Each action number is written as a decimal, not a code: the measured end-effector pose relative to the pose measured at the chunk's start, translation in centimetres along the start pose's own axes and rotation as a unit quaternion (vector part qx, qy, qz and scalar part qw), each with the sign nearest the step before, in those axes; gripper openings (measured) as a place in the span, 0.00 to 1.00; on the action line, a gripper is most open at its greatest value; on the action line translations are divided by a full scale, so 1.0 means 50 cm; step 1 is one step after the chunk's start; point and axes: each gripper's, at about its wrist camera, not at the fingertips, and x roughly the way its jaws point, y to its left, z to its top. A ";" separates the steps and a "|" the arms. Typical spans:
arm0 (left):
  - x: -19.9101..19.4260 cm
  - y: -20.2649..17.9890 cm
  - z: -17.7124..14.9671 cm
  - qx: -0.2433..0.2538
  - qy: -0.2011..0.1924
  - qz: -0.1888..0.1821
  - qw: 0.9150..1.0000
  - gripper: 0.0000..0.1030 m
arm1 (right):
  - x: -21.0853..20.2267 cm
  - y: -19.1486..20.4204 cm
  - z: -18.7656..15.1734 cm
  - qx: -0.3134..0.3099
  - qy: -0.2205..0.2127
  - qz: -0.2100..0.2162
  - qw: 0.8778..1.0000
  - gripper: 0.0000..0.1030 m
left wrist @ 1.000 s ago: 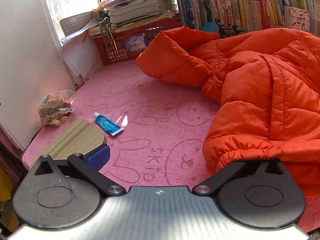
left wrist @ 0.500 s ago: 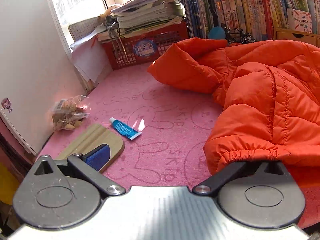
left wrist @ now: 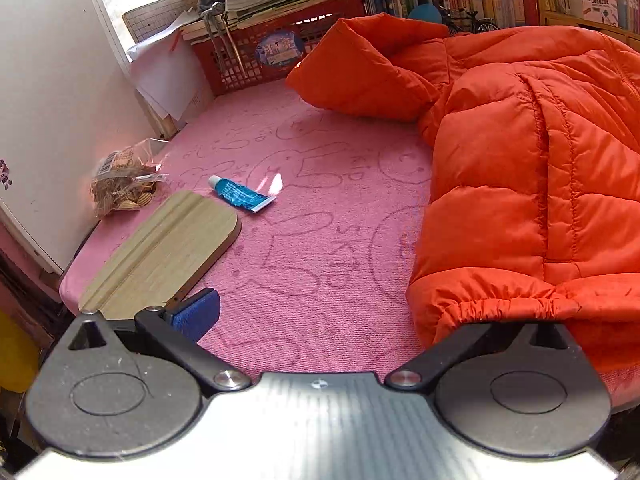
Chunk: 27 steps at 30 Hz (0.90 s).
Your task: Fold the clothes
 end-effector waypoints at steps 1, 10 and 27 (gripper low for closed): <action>0.003 0.000 -0.006 -0.002 0.000 -0.002 1.000 1.00 | -0.001 0.003 -0.003 -0.007 -0.005 -0.003 1.000 0.14; -0.030 -0.023 -0.028 0.101 -0.067 -0.011 0.993 1.00 | -0.017 0.004 -0.024 -0.044 -0.049 -0.002 0.998 0.25; -0.084 0.045 -0.031 0.119 -0.097 -0.159 0.975 1.00 | -0.072 -0.112 -0.004 0.031 -0.009 0.093 0.995 0.83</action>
